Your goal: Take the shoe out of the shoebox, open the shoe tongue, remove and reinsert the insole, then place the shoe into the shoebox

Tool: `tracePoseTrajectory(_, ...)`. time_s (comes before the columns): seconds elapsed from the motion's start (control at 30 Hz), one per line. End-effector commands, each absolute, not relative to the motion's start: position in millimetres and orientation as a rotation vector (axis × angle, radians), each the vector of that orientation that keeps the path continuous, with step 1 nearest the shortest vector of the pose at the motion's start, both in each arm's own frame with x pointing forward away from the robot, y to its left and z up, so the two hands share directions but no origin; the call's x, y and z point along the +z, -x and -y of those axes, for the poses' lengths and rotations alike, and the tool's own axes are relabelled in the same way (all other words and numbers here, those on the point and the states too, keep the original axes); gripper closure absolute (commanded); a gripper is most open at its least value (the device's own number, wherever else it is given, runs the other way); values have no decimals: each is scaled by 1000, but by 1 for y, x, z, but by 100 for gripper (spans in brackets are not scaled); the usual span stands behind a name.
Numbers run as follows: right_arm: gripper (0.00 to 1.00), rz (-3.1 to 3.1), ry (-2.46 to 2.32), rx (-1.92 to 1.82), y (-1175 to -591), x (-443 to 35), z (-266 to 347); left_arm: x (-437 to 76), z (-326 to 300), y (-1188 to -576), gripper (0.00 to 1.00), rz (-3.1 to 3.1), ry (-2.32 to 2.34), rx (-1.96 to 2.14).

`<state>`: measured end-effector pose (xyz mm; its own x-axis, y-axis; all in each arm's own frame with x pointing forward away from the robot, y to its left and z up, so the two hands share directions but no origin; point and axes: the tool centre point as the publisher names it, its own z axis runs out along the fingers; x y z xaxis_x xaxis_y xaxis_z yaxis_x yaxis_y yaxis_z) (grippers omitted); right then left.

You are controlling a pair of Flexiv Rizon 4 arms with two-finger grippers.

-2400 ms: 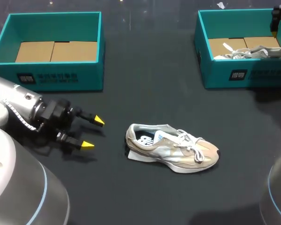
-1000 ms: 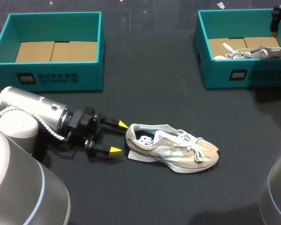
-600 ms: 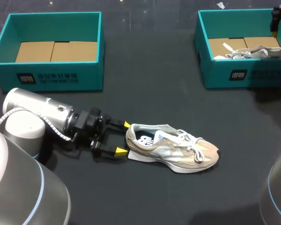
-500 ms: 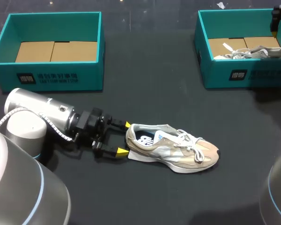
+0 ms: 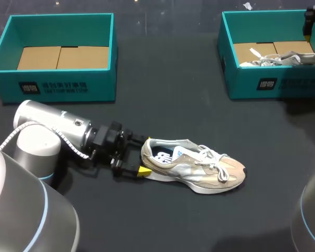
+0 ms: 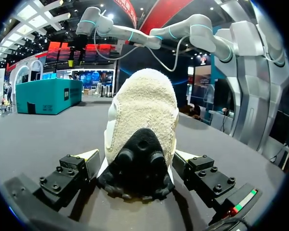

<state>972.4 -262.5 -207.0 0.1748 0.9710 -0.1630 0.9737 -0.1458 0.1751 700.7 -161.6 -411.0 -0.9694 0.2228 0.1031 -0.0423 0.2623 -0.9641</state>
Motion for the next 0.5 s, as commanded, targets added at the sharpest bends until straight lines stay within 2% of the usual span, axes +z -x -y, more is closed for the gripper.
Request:
tracePoseTrajectory(0.03,0,-1876,-2212,-17,-972,-207,262,-415,169,-701,0,2309,173,1773)
tracePoseTrajectory(0.5,0,-1876,-2212,-17,-972,-207,262,-415,182,-695,0,2290,199,1770)
